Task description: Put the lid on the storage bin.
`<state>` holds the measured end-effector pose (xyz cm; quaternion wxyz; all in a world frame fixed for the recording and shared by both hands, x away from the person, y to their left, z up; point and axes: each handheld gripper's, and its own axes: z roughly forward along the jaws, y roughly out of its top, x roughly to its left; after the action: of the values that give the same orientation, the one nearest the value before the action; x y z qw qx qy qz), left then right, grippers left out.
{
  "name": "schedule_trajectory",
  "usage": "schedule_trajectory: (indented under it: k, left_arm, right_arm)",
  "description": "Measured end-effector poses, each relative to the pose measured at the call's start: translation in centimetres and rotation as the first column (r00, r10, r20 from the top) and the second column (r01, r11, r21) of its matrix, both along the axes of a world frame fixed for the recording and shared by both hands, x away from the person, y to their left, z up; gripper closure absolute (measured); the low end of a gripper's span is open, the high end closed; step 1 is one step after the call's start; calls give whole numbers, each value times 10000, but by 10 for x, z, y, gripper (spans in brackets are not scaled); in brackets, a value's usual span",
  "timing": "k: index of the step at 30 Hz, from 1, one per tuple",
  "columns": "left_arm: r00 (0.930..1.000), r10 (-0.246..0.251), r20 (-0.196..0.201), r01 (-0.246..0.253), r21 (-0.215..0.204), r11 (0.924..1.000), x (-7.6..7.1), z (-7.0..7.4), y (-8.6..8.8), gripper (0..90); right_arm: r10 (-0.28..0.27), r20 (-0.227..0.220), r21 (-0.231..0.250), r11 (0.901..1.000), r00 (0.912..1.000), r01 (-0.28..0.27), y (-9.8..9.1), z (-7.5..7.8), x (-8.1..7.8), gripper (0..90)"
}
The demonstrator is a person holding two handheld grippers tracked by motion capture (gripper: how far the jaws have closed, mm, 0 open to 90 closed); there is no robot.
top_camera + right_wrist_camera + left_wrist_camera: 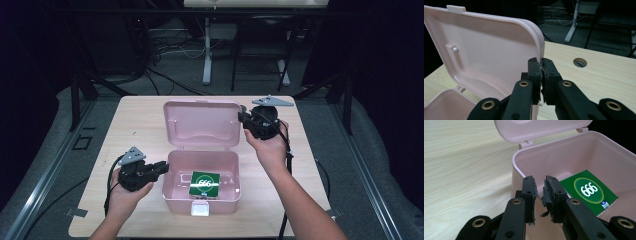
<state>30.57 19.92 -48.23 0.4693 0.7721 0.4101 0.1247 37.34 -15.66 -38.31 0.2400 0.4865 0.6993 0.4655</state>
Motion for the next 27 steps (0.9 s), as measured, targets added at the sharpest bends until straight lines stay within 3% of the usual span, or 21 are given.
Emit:
schedule_trajectory:
  k: [7, 12, 17, 27]
  left_arm:
    - [10000, 12, 7, -12, 6, 10000, 0, 0, 0, 780]
    - [10000, 13, 13, -13, 12, 10000, 0, 0, 0, 780]
    - [10000, 14, 9, -14, 16, 10000, 0, 0, 0, 780]
    - [10000, 20, 13, -20, 14, 10000, 0, 0, 0, 780]
  right_arm:
    - [63, 119, 201, 9998, 9999, -65, -2, -1, -6, 865]
    - [68, 381, 21, 10000, 9993, -68, -1, -2, -12, 865]
    - [108, 447, 302, 9995, 9989, -122, -3, -4, -16, 865]
    - [198, 571, 191, 9996, 9982, -209, -3, -3, -26, 866]
